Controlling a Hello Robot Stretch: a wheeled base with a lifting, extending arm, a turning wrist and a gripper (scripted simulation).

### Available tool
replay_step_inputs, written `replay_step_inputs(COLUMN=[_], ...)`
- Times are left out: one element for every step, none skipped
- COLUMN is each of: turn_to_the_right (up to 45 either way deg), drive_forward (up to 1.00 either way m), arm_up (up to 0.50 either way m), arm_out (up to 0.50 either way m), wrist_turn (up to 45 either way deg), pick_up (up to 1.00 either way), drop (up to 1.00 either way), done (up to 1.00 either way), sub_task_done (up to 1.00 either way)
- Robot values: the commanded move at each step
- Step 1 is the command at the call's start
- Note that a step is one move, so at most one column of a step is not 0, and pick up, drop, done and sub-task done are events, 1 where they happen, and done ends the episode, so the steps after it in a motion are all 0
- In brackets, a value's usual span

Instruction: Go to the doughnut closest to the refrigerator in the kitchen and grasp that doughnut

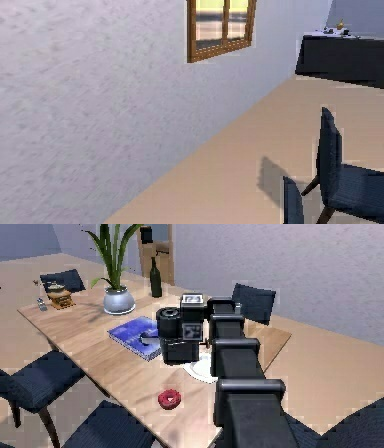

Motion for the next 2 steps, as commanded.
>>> replay_step_inputs(turn_to_the_right=[0.0,0.0], drive_forward=[0.0,0.0], arm_up=[-0.3,0.0], arm_out=[0.0,0.0], wrist_turn=[0.0,0.0], pick_up=[0.0,1.0], drop=[0.0,0.0], done=[0.0,0.0], sub_task_done=[0.0,0.0])
